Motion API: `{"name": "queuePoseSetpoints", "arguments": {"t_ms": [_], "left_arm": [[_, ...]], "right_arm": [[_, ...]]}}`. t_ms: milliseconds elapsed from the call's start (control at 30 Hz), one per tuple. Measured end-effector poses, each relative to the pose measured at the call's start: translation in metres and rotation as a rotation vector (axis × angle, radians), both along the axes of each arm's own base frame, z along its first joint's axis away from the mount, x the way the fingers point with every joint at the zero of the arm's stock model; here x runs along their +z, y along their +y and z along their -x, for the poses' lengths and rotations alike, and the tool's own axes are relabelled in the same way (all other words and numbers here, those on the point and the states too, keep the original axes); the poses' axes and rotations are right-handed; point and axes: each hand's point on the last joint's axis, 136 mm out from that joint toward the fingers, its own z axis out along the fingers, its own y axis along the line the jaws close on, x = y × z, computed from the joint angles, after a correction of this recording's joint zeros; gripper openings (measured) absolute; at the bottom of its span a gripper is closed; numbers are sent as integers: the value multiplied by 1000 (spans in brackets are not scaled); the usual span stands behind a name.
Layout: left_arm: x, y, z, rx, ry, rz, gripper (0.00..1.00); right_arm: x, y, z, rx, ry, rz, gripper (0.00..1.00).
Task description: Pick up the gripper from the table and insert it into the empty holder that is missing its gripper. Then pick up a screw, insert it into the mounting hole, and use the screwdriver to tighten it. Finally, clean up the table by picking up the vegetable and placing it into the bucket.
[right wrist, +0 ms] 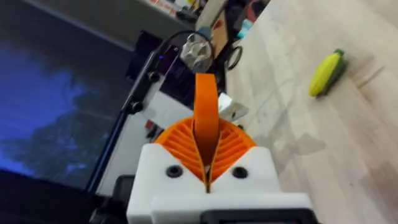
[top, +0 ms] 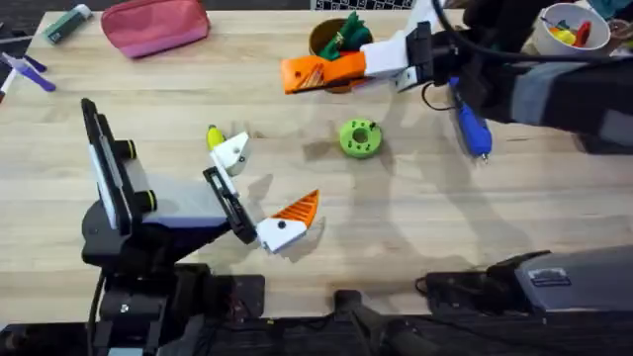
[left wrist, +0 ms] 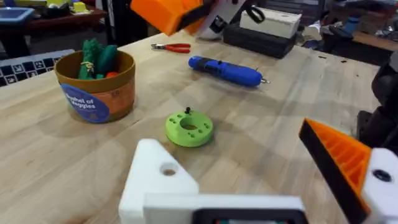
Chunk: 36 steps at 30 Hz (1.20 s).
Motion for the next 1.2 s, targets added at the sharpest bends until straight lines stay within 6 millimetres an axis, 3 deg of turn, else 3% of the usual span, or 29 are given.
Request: {"name": "queuePoseSetpoints", "arguments": {"t_ms": [400, 767, 1067, 1200], "left_arm": [[0, 0, 0, 0, 0, 0, 985], [0, 0, 0, 0, 0, 0, 985], [0, 0, 0, 0, 0, 0, 986], [0, 0, 0, 0, 0, 0, 985]], "right_arm": [[-27, 2, 6, 120, 300, 38, 11], [-38, 12, 14, 155, 281, 40, 11], [-73, 36, 43, 249, 410, 92, 11], [-79, 39, 51, 267, 384, 90, 11]]}}
